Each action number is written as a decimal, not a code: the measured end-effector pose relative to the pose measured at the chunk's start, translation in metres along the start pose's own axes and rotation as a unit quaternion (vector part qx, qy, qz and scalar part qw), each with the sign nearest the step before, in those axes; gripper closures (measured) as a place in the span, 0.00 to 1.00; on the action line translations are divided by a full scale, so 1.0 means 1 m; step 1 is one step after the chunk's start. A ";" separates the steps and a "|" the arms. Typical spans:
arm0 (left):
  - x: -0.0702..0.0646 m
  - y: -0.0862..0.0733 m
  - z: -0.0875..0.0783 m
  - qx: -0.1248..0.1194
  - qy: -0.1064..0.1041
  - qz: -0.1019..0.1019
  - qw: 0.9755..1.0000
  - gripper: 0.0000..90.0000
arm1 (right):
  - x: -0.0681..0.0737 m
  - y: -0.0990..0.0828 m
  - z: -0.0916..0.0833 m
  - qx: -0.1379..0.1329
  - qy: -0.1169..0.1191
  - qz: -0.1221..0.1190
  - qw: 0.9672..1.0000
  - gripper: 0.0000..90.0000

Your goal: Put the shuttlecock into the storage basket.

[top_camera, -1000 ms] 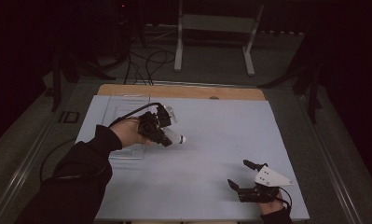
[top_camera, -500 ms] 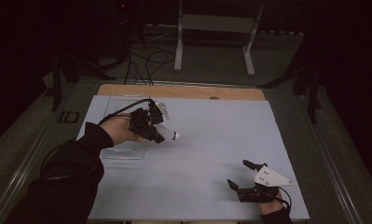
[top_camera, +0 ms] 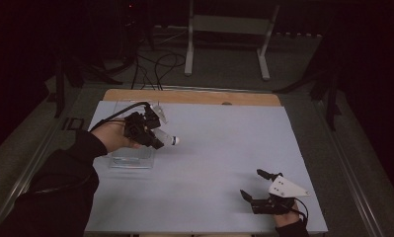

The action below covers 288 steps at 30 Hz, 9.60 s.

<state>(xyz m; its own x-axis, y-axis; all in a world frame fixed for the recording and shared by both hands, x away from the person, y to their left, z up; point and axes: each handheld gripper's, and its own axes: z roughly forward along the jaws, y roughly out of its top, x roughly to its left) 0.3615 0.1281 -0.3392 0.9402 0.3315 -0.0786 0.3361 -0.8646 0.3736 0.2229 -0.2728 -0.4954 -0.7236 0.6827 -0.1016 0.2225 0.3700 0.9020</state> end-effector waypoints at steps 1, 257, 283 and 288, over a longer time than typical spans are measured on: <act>0.001 -0.002 -0.001 0.001 0.001 -0.004 1.000 1.00 | 0.000 0.000 0.000 0.002 0.000 -0.001 1.000 0.13; -0.068 -0.102 0.128 -0.150 -0.023 -0.043 0.988 0.01 | -0.002 0.000 0.001 0.006 0.000 -0.002 1.000 0.13; -0.066 -0.155 0.123 -0.230 -0.006 -0.077 0.970 0.01 | -0.003 -0.001 0.002 0.010 0.001 -0.002 1.000 0.13; -0.068 -0.156 0.128 -0.218 0.002 -0.085 0.972 0.01 | -0.002 0.000 0.001 0.010 0.002 -0.003 1.000 0.13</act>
<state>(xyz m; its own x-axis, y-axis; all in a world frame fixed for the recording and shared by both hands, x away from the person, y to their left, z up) 0.2526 0.1923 -0.5105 0.8726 0.4578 -0.1701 0.4300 -0.5552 0.7119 0.2249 -0.2737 -0.4955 -0.7268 0.6788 -0.1049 0.2312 0.3856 0.8932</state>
